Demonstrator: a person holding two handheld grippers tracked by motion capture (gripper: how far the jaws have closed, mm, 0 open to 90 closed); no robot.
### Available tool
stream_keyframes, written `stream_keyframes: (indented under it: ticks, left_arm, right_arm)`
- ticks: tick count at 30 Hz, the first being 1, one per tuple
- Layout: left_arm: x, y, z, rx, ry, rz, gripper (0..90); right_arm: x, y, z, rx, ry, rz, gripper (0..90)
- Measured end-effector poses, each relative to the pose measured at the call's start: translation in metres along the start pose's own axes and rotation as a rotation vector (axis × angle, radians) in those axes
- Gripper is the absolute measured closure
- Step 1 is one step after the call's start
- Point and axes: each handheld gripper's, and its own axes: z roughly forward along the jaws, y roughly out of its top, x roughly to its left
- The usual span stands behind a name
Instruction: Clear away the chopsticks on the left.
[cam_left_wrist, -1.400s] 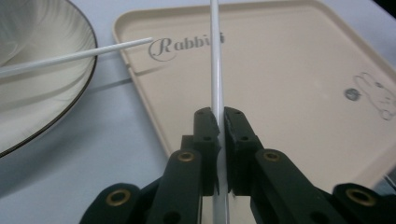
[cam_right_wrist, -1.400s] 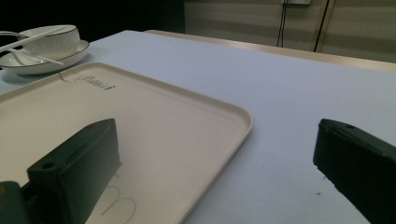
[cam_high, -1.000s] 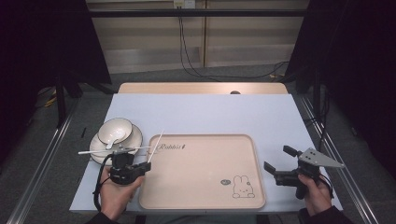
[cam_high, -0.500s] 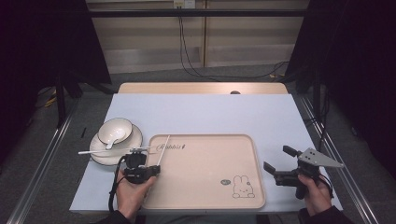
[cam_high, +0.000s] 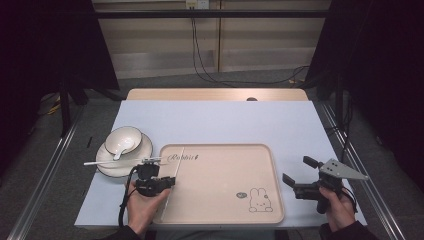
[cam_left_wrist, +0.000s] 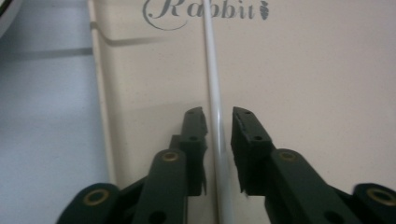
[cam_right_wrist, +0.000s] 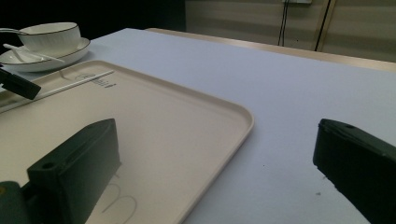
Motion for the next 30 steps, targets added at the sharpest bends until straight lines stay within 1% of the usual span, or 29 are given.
stream_keyframes:
  ticks: [1,2,4,6,7,9,10,11,13,15,16,17,19,20,22,24,25,26,27,28,30]
  left_arm:
    - [0.001,0.000,-0.001,0.002,-0.015,0.017,69.1]
    - [0.001,0.000,-0.001,-0.017,-0.031,0.029,65.5]
    - [0.001,0.001,-0.005,-0.046,-0.037,0.045,59.2]
    - [0.003,0.001,-0.011,-0.071,-0.075,0.080,55.8]
    - [0.004,0.001,-0.015,-0.090,-0.079,0.109,51.9]
    - [0.006,0.001,-0.019,-0.101,-0.109,0.157,46.5]
    - [0.007,0.000,-0.020,-0.109,-0.092,0.186,43.0]
    - [0.008,-0.001,-0.022,-0.112,-0.082,0.203,38.7]
    - [0.011,-0.002,-0.024,-0.134,-0.113,0.223,33.1]
    - [0.014,-0.002,-0.029,-0.156,-0.128,0.247,29.4]
    - [0.015,-0.002,-0.031,-0.181,-0.145,0.263,26.9]
    - [0.016,-0.001,-0.035,-0.187,-0.163,0.283,25.1]
    - [0.019,-0.001,-0.041,-0.199,-0.199,0.355,19.7]
    - [0.021,-0.001,-0.045,-0.211,-0.213,0.387,19.4]
    - [0.026,-0.002,-0.053,-0.241,-0.211,0.442,17.8]
    - [0.034,-0.001,-0.061,-0.248,-0.246,0.459,14.5]
    - [0.038,-0.001,-0.065,-0.255,-0.261,0.458,14.0]
    - [0.044,-0.001,-0.070,-0.254,-0.265,0.476,12.3]
    - [0.047,-0.001,-0.073,-0.250,-0.266,0.484,11.6]
    - [0.052,-0.001,-0.076,-0.237,-0.258,0.485,12.0]
    - [0.060,-0.002,-0.081,-0.210,-0.266,0.507,11.5]
  right_arm:
    - [0.000,0.000,0.000,0.000,0.000,0.000,0.2]
    - [0.000,0.000,0.000,-0.002,0.000,-0.001,0.2]
    - [0.000,0.000,0.000,-0.001,0.002,0.001,0.2]
    - [0.000,0.000,0.000,-0.002,0.004,0.002,0.2]
    - [0.000,0.000,0.000,-0.002,0.003,0.001,0.2]
    - [0.000,0.000,0.000,-0.002,0.004,0.003,0.3]
    - [0.000,0.000,0.000,-0.002,0.003,0.000,0.2]
    - [0.000,0.000,0.000,-0.003,0.004,0.002,0.2]
    - [0.000,0.000,0.000,-0.004,0.005,0.001,0.2]
    - [0.000,0.000,0.000,-0.004,0.007,-0.002,0.2]
    - [0.000,0.000,0.000,-0.004,0.008,-0.003,0.2]
    - [0.001,0.000,0.000,-0.004,0.007,-0.003,0.2]
    - [0.000,0.000,0.000,-0.004,0.007,-0.002,0.2]
    - [0.000,0.000,0.000,-0.004,0.006,-0.001,0.3]
    - [0.000,0.000,0.001,-0.003,0.004,-0.002,0.3]
    - [0.000,0.000,0.001,-0.004,0.004,-0.002,0.3]
    - [0.001,0.000,0.001,-0.004,0.007,-0.002,0.3]
    - [0.001,0.000,0.001,-0.004,0.006,-0.001,0.3]
    - [0.000,0.000,0.001,-0.003,0.004,-0.001,0.3]
    - [0.000,0.000,0.001,-0.003,0.002,0.001,0.3]
    - [0.000,0.000,0.001,0.001,0.001,0.000,0.3]
